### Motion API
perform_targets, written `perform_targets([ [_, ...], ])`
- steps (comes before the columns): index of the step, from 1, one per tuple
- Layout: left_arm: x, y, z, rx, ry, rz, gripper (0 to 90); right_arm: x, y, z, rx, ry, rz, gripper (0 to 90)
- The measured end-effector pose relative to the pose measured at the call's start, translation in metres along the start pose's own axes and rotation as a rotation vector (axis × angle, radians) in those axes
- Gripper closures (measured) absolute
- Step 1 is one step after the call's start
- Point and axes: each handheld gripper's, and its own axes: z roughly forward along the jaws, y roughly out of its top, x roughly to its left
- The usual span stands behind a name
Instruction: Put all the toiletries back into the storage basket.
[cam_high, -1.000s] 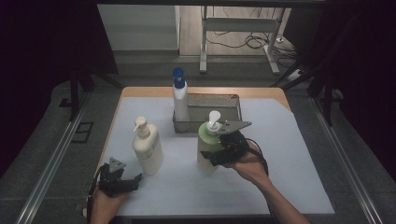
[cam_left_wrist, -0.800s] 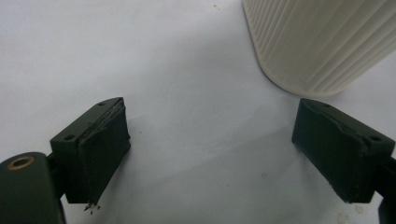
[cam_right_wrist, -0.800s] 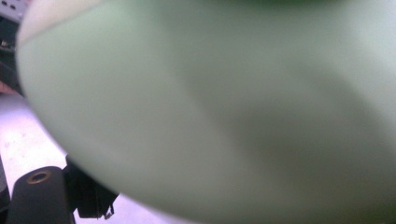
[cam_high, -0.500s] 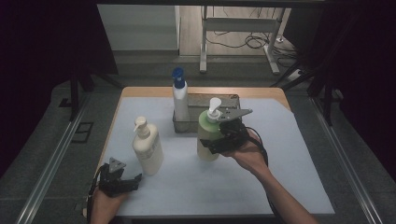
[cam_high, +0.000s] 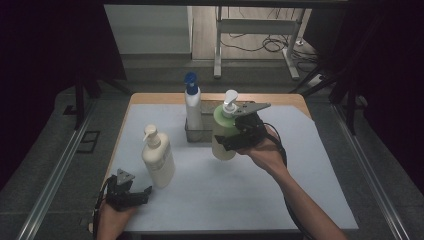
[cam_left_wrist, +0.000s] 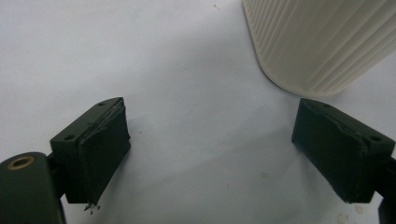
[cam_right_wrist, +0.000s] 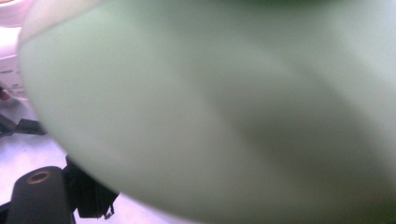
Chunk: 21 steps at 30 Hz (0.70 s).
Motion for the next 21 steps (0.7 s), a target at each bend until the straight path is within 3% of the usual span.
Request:
perform_targets([
  [21, 0.000, 0.000, 0.000, -0.001, 0.000, 0.000, 10.7, -0.025, 0.021, 0.020, 0.002, -0.080, 0.044, 12.7],
])
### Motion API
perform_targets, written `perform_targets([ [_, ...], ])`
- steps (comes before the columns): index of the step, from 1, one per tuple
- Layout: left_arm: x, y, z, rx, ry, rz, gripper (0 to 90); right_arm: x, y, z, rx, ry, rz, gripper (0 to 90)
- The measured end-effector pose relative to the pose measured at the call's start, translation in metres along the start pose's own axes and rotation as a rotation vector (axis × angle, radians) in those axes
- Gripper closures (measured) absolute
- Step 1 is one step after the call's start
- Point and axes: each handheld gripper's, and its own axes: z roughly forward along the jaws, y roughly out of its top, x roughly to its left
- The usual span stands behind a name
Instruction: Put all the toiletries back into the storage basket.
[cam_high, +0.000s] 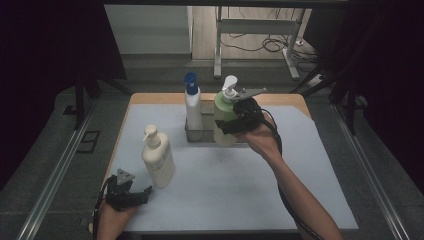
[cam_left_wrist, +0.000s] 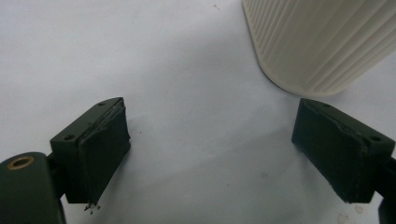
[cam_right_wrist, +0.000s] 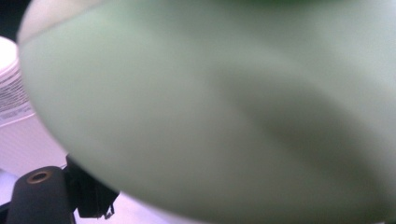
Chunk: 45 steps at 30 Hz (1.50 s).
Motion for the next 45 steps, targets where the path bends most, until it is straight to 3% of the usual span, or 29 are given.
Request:
perform_targets([
  [14, 0.000, 0.000, 0.000, 0.000, 0.000, 0.000, 10.7, -0.012, 0.012, 0.013, -0.010, -0.038, 0.031, 12.7],
  [33, 0.000, 0.000, 0.000, 0.001, -0.001, 0.000, 10.7, -0.025, 0.024, 0.032, -0.016, -0.101, 0.038, 12.7],
  [45, 0.000, 0.000, 0.000, 0.003, -0.002, 0.001, 10.7, -0.029, 0.022, 0.047, -0.008, -0.115, 0.045, 12.7],
])
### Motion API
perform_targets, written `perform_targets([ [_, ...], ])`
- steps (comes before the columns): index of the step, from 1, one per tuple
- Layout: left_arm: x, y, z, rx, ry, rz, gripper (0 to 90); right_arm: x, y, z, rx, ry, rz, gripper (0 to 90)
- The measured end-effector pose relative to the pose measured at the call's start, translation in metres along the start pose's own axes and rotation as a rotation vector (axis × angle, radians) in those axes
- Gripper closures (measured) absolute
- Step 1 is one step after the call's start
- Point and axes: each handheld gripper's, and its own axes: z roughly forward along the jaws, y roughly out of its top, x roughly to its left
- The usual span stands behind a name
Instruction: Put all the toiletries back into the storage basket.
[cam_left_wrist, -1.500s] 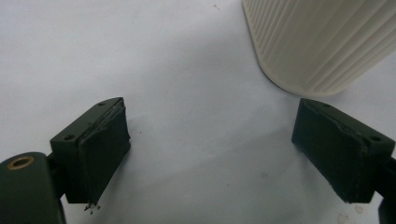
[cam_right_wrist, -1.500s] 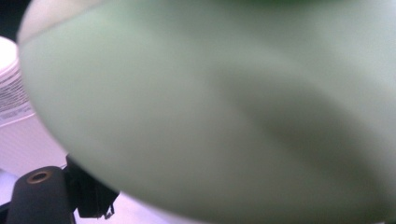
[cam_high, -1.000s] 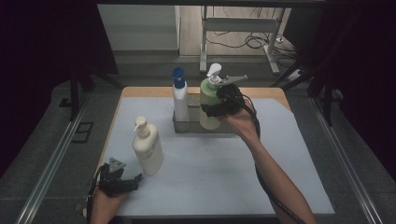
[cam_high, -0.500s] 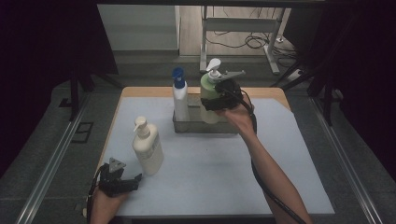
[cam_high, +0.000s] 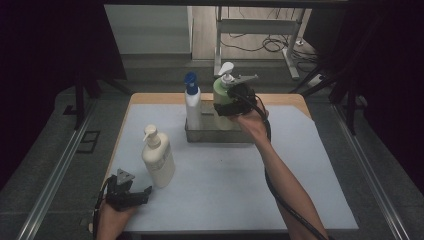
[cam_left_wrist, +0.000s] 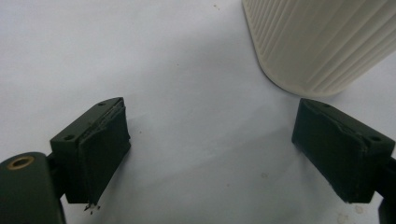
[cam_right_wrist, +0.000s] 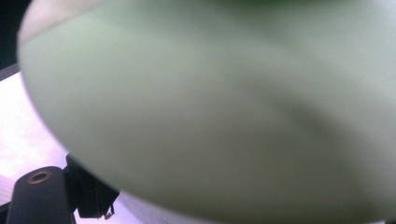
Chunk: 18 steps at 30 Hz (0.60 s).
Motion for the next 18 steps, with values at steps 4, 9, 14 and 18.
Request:
perform_targets([
  [4, 0.000, 0.000, 0.000, 0.000, 0.000, 0.000, 10.7, 0.001, -0.002, 0.004, 0.001, -0.001, -0.005, 12.7],
  [9, 0.000, 0.000, 0.000, 0.001, 0.000, 0.000, 10.7, 0.001, -0.005, 0.009, 0.014, 0.001, -0.004, 12.7],
  [14, 0.000, 0.000, 0.000, 0.000, 0.000, -0.001, 10.7, 0.000, -0.010, 0.016, 0.029, 0.002, 0.005, 12.8],
  [18, 0.000, 0.000, 0.000, 0.000, 0.000, -0.001, 10.7, 0.000, -0.014, 0.021, 0.041, 0.005, 0.010, 12.8],
])
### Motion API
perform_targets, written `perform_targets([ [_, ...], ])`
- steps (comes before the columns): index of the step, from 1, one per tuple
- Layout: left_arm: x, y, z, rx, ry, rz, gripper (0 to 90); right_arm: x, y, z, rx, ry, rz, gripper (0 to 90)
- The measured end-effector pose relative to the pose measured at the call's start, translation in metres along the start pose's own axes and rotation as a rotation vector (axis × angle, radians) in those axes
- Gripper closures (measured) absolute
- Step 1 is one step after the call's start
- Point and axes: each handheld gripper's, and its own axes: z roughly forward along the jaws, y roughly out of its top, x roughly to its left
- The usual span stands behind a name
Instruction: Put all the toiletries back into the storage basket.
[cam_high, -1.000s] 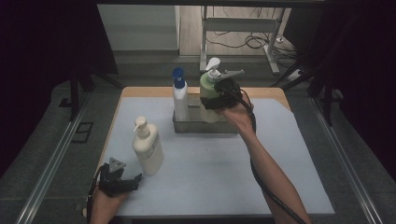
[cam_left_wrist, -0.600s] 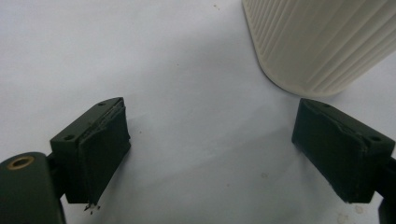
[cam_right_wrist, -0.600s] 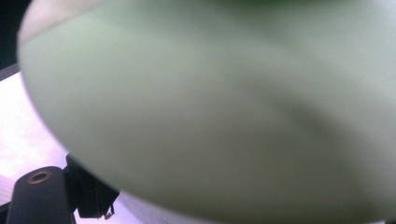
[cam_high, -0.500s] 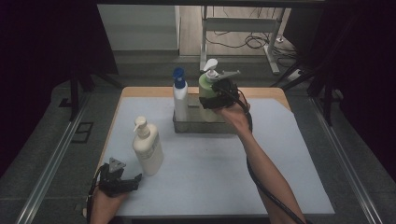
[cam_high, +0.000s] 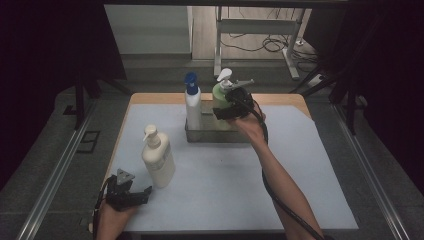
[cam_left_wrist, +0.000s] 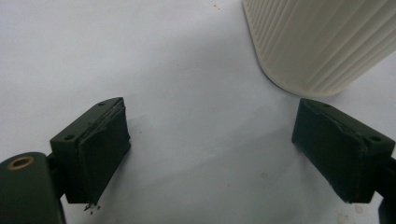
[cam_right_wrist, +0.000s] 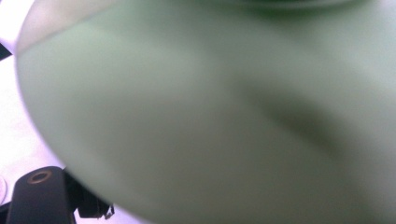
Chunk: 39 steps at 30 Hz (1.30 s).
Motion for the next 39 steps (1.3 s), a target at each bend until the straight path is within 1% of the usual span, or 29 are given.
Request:
perform_targets([
  [9, 0.000, 0.000, 0.000, 0.000, 0.000, 0.000, 10.7, -0.001, -0.010, 0.013, 0.033, 0.009, 0.007, 12.8],
  [20, 0.000, 0.000, 0.000, 0.000, 0.000, 0.000, 10.7, -0.002, -0.018, 0.025, 0.075, 0.017, 0.014, 12.8],
  [29, 0.000, 0.000, 0.000, 0.000, 0.000, 0.000, 10.7, -0.001, -0.023, 0.032, 0.095, 0.022, 0.021, 12.8],
  [31, 0.000, 0.000, 0.000, 0.000, 0.000, 0.000, 10.7, -0.001, -0.024, 0.034, 0.091, 0.018, 0.031, 12.7],
  [35, 0.000, 0.000, 0.000, 0.000, 0.000, 0.000, 10.7, -0.003, -0.025, 0.035, 0.090, 0.029, 0.036, 12.4],
  [39, 0.000, 0.000, 0.000, 0.000, 0.000, 0.000, 10.7, -0.007, -0.027, 0.036, 0.073, 0.037, 0.063, 12.1],
])
